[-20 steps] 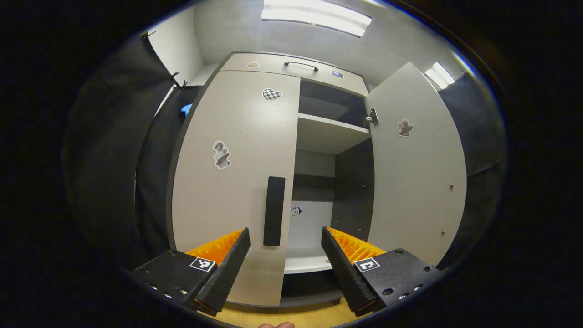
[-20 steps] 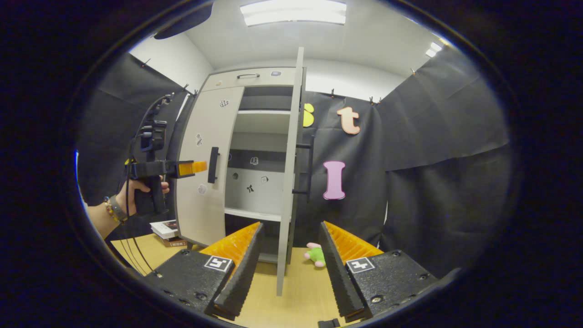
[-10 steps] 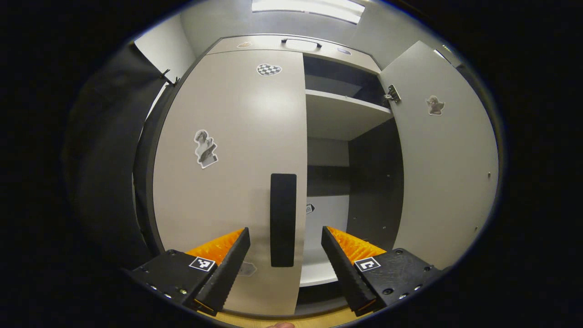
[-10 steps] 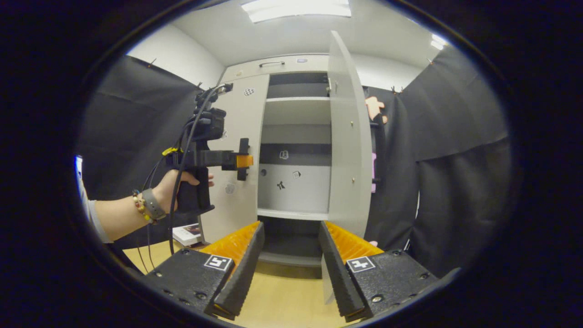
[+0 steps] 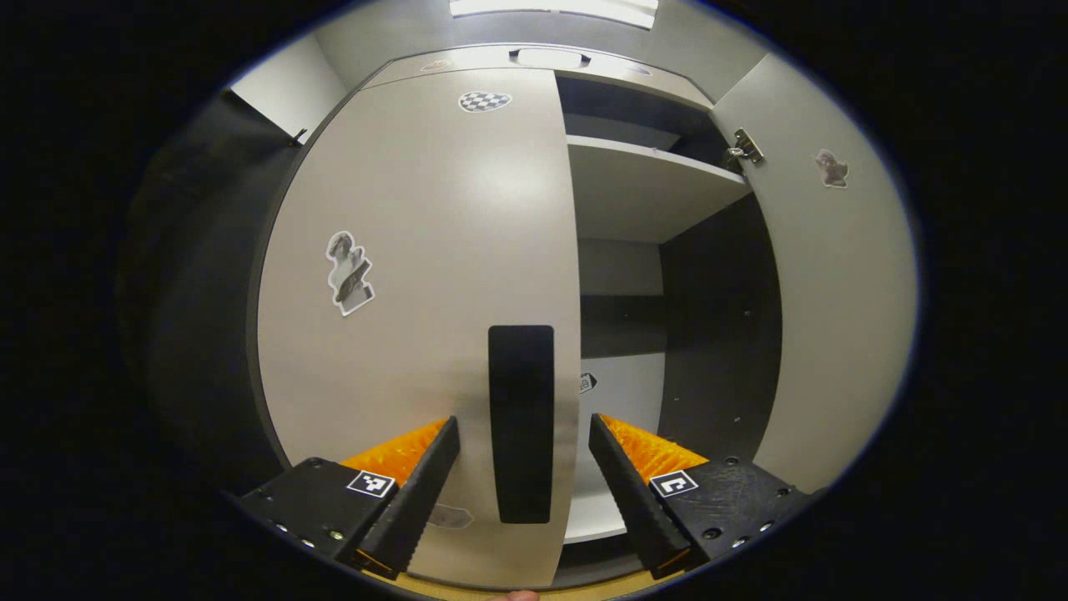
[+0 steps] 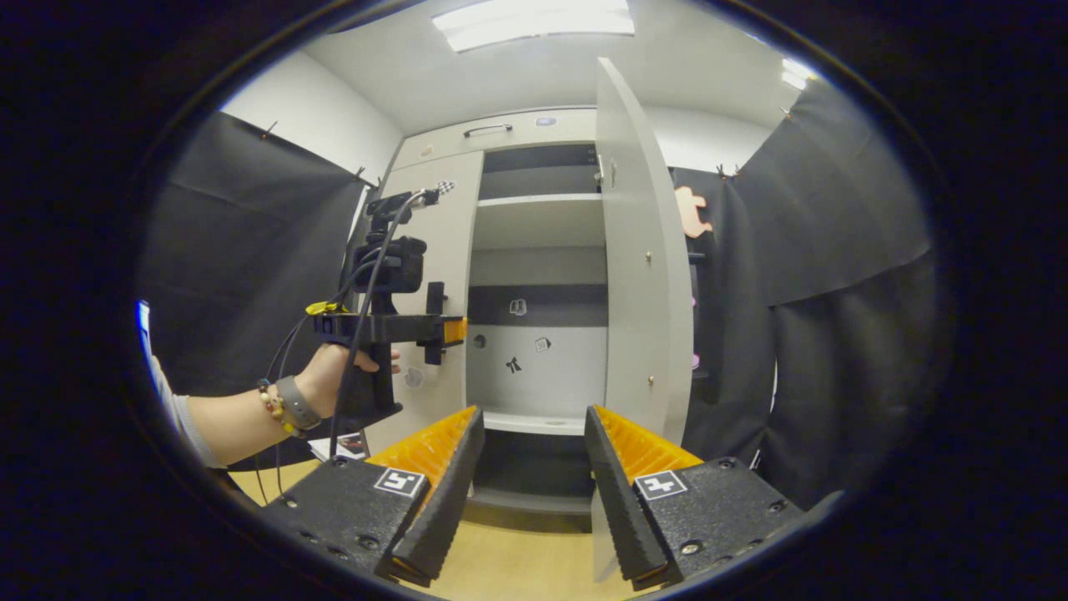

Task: Open the right door of the double-door shoe cabinet with the right hand, and open the left door with the left hand.

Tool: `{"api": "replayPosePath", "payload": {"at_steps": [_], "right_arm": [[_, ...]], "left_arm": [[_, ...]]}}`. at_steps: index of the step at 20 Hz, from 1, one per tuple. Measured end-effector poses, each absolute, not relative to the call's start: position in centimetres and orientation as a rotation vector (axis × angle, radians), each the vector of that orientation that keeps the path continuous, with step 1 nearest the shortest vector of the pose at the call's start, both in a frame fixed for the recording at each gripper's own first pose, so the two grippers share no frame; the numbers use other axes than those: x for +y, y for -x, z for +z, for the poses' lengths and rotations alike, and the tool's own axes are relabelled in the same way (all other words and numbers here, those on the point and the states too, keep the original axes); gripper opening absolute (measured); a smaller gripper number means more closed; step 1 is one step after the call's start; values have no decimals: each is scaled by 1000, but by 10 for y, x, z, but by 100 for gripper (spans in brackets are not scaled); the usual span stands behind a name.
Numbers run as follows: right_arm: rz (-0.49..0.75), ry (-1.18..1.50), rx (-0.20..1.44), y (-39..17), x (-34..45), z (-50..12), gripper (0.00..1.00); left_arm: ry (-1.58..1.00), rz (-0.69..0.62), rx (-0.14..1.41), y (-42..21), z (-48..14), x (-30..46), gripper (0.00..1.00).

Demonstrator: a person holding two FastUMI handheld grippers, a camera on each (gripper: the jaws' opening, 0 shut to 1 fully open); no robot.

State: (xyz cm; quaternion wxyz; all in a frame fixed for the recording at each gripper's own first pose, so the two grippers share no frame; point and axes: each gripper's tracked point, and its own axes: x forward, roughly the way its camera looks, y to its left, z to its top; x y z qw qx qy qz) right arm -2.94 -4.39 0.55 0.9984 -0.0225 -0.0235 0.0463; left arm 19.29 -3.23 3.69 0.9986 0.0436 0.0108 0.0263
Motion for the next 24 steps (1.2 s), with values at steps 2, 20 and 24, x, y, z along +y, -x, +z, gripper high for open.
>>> {"api": "replayPosePath", "payload": {"at_steps": [2, 20, 24], "right_arm": [[80, 41, -44, 28, -51, 5, 77], [113, 31, -41, 18, -44, 4, 77], [105, 30, -42, 22, -45, 4, 77]], "left_arm": [[-111, 84, 28, -194, 34, -32, 93], [-82, 32, 83, -193, 26, -33, 22], [-86, 17, 96, -191, 27, -34, 19]]}}
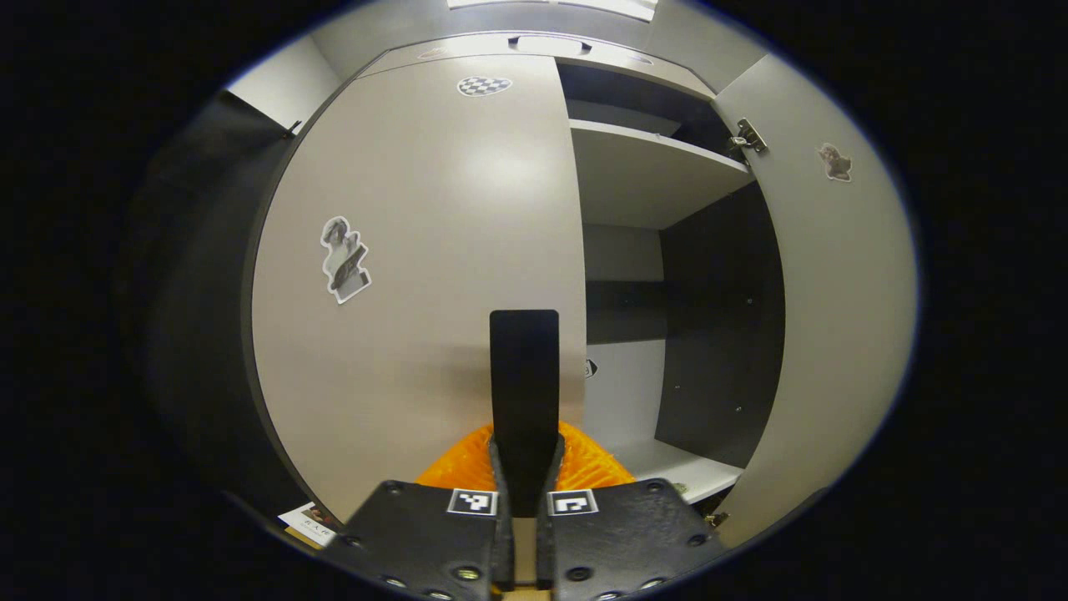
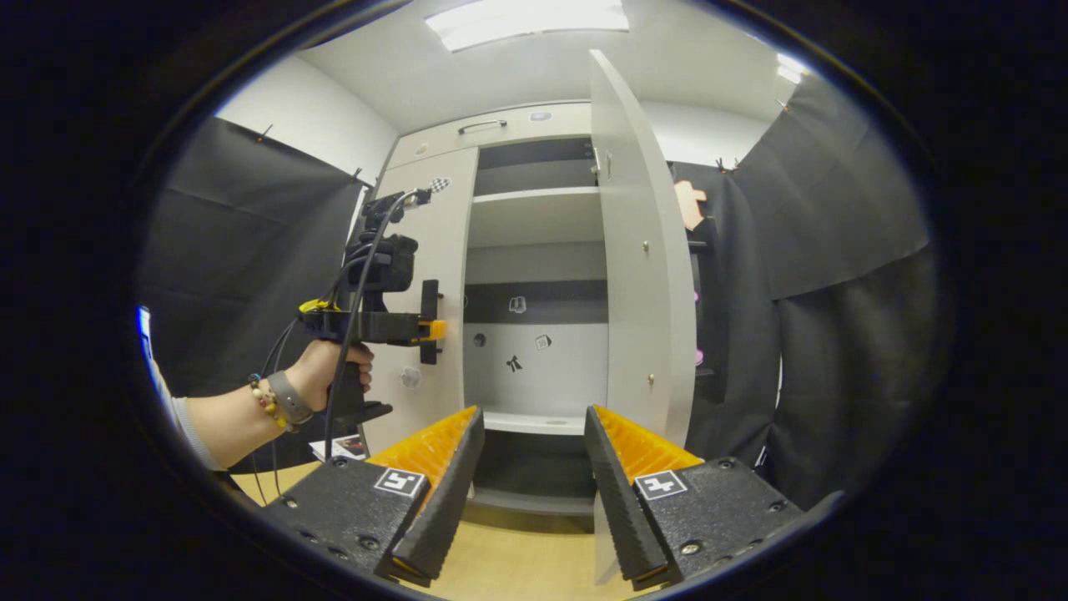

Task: Open the right door of the double-door shoe cabinet with the right hand, and open the left door with the left hand.

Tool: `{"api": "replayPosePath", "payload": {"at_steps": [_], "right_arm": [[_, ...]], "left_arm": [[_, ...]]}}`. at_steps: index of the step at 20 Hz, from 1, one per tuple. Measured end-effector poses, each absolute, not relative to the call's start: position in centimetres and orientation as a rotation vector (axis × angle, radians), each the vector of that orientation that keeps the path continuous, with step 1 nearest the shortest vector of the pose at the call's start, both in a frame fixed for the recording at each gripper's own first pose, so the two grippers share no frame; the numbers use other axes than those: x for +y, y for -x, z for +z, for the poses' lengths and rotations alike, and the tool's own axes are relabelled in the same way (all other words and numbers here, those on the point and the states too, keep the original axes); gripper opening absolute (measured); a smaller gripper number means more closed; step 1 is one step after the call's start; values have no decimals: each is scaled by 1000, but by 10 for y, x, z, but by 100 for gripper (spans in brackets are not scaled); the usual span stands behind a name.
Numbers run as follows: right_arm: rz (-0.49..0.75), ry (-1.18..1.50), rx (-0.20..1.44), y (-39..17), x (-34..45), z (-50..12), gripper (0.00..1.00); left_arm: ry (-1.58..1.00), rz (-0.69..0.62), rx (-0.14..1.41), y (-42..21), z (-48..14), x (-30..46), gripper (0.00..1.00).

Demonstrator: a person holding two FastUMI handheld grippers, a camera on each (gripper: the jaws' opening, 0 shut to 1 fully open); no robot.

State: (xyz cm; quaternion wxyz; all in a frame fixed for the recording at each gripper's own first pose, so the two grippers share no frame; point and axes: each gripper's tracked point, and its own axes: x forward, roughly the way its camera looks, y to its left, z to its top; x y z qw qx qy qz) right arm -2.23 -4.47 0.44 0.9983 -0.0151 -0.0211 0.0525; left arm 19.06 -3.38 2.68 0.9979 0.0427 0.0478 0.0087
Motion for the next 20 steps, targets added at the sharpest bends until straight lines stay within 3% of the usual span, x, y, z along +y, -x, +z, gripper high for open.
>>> {"api": "replayPosePath", "payload": {"at_steps": [1, 3, 20], "right_arm": [[101, 33, -43, 22, -46, 4, 77], [94, 34, -43, 24, -47, 4, 77], [93, 38, -80, 31, -27, 16, 77]], "left_arm": [[-94, 12, 100, -193, 25, -34, 6], [-93, 8, 103, -190, 26, -34, 3], [-83, -81, 104, -110, 37, -23, 3]]}}
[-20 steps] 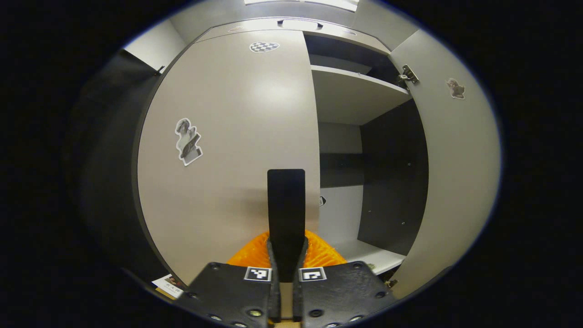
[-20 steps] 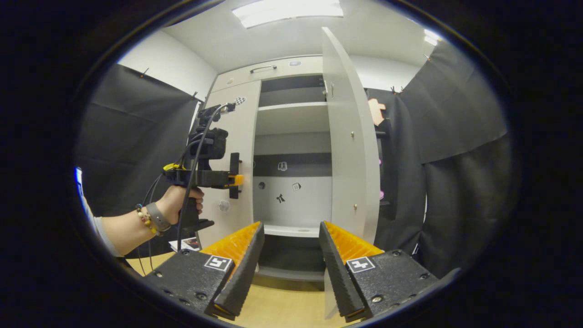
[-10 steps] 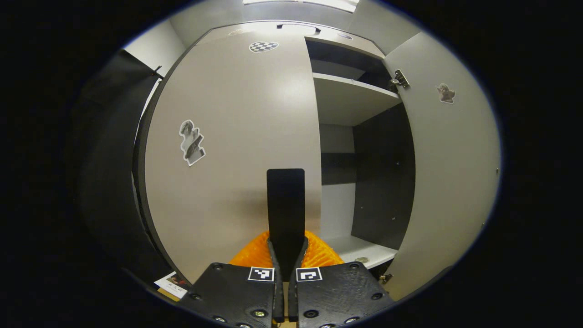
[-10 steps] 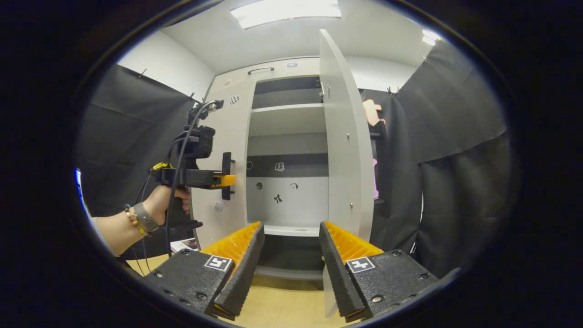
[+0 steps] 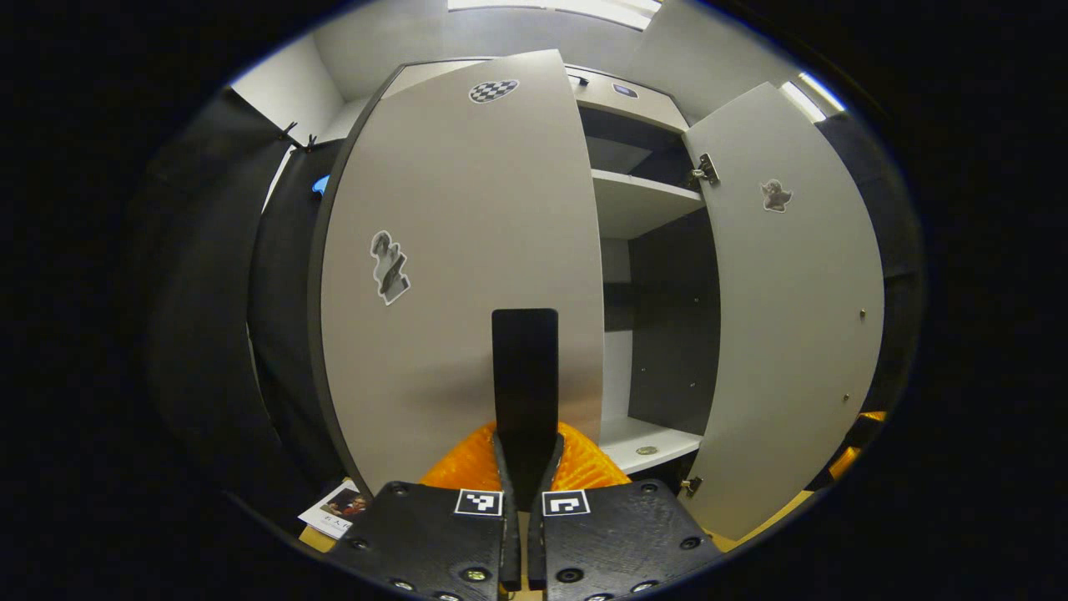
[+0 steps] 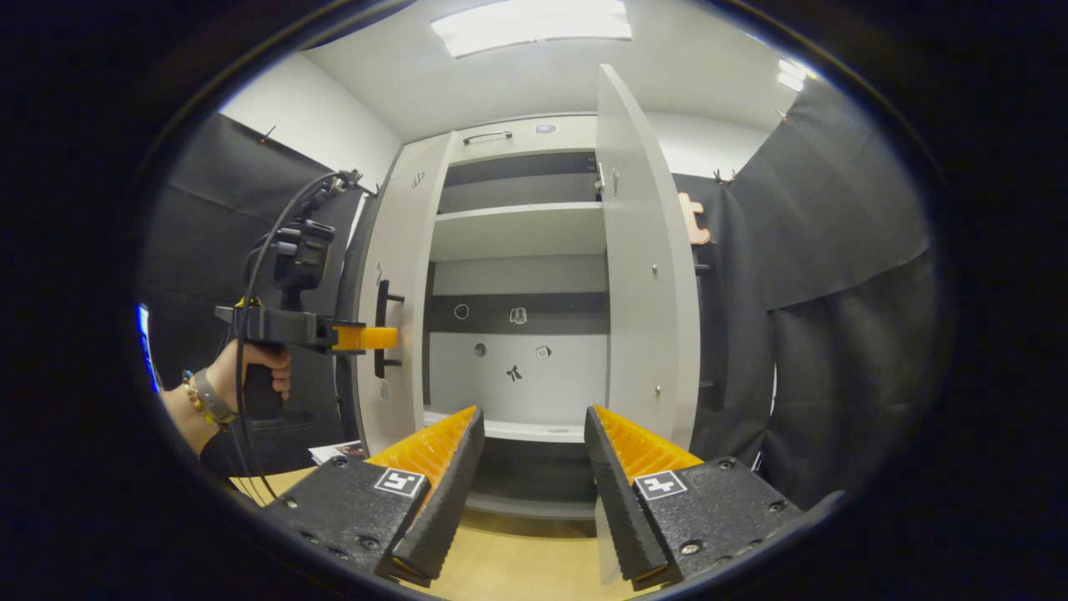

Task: Open the right door of the double-door shoe cabinet with the right hand, and open the left door with the left hand.

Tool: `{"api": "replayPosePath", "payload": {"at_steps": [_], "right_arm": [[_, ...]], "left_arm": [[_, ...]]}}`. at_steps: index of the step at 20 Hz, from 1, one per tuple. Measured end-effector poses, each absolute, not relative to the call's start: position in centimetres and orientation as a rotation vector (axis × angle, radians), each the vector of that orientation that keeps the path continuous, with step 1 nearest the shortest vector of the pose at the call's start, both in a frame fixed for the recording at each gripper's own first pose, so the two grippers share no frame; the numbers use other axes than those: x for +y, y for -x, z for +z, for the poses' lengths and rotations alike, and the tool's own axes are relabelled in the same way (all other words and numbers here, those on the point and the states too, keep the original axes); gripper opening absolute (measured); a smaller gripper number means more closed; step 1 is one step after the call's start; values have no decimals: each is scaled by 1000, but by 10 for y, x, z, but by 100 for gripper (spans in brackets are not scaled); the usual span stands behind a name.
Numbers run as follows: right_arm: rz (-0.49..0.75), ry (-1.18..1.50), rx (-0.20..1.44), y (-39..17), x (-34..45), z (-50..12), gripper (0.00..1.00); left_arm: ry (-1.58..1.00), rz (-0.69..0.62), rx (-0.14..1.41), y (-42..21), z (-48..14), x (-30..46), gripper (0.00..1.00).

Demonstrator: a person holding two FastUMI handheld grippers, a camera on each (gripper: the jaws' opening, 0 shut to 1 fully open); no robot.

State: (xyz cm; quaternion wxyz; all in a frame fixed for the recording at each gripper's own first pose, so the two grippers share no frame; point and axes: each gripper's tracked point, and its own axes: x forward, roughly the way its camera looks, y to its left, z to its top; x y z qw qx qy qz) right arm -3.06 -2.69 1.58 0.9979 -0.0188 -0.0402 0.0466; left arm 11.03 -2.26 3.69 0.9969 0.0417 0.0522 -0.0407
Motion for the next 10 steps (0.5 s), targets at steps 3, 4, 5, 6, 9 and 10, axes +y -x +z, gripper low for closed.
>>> {"api": "replayPosePath", "payload": {"at_steps": [3, 4, 5, 6, 9, 10], "right_arm": [[100, 47, -85, 31, -22, 16, 77], [101, 50, -85, 30, -21, 16, 77], [101, 51, -87, 31, -20, 17, 82], [103, 52, -88, 31, -18, 18, 77], [112, 56, -89, 28, -9, 19, 77], [116, 58, -89, 26, -6, 18, 77]], "left_arm": [[-79, -87, 106, -95, 40, -15, 3], [-78, -87, 106, -88, 42, -11, 3], [-83, -85, 105, -81, 43, -7, 3], [-90, -82, 104, -76, 46, -1, 3], [-93, -67, 106, -59, 47, 19, 2], [-94, -58, 106, -53, 48, 25, 2]]}}
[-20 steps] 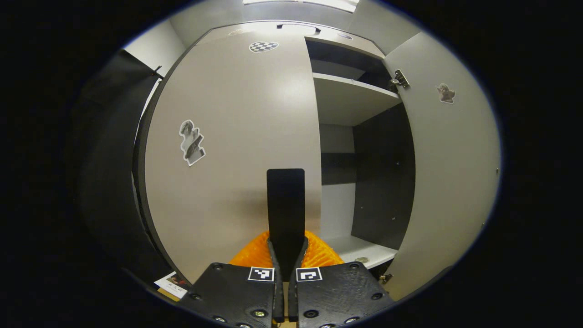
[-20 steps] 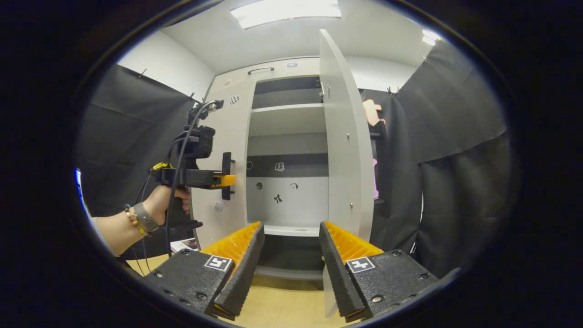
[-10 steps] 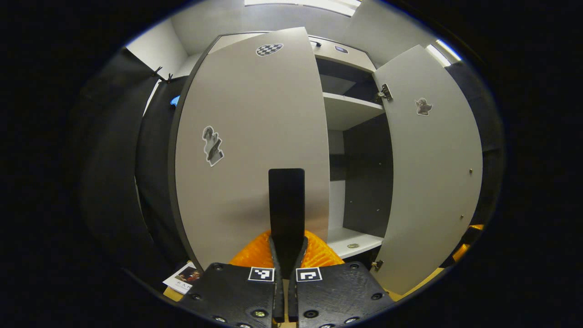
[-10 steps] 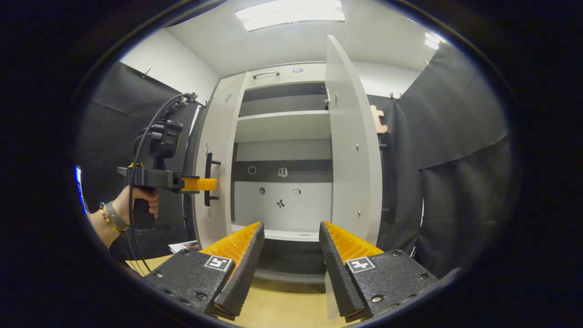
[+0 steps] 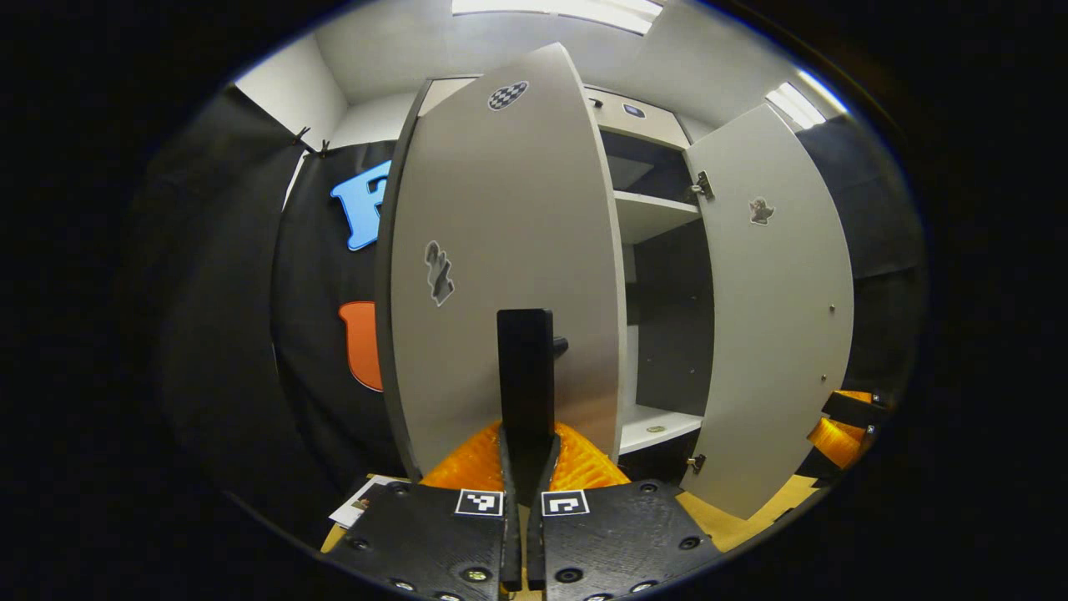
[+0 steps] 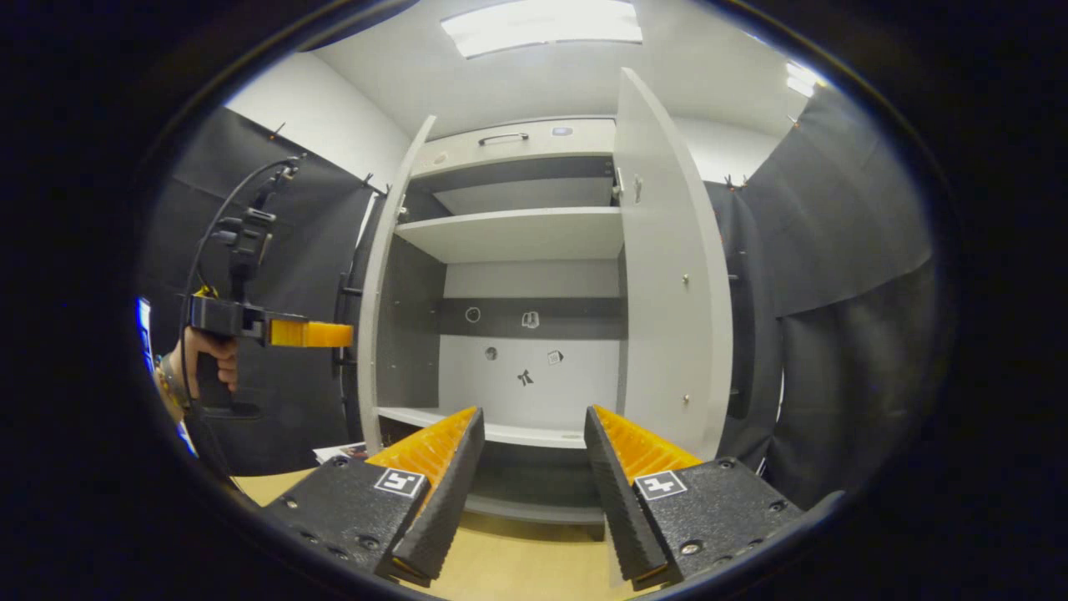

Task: Open the right door of the double-door shoe cabinet with the right hand, and open the left door with the left hand.

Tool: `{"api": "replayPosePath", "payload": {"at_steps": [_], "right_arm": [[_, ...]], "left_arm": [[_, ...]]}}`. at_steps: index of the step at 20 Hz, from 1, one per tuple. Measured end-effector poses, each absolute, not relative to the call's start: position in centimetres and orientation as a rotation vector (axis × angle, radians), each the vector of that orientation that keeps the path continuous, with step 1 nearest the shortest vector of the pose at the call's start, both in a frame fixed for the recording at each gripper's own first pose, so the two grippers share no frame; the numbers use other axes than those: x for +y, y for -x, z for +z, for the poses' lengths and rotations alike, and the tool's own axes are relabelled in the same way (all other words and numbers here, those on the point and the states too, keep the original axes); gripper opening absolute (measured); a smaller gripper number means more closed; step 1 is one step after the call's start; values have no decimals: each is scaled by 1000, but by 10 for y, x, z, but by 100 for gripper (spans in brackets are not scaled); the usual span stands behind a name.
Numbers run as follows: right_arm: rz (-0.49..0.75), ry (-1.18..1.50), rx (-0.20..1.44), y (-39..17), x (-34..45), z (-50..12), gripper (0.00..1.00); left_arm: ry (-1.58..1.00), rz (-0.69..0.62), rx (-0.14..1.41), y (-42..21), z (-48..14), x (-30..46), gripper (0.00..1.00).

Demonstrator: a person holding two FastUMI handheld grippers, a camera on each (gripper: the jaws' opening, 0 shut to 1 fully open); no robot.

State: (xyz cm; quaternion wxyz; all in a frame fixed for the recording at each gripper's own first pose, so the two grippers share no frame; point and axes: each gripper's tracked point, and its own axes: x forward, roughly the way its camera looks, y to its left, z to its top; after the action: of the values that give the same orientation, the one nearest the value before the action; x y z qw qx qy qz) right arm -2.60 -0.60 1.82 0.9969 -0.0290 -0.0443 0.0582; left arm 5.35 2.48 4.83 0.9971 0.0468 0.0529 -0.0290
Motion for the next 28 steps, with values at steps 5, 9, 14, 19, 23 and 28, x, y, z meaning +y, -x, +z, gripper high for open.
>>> {"api": "replayPosePath", "payload": {"at_steps": [5, 9, 14, 19, 23, 28], "right_arm": [[138, 61, -97, 19, 10, 23, 77], [143, 64, -95, 16, 20, 22, 77], [155, 63, -86, 11, 32, 20, 77], [159, 82, -75, 16, 44, 18, 77], [148, 92, -73, 21, 43, 19, 77], [160, 87, -89, 26, 46, 26, 77]], "left_arm": [[-119, -27, 111, -35, 51, 53, 2], [-111, 54, 88, -18, 57, 92, 1], [-95, 156, 93, -3, 59, 159, 0], [-99, 127, 80, -4, 59, 157, 0], [-110, 134, 70, -2, 60, 157, 0], [-141, 194, 61, 37, 62, 159, 0]]}}
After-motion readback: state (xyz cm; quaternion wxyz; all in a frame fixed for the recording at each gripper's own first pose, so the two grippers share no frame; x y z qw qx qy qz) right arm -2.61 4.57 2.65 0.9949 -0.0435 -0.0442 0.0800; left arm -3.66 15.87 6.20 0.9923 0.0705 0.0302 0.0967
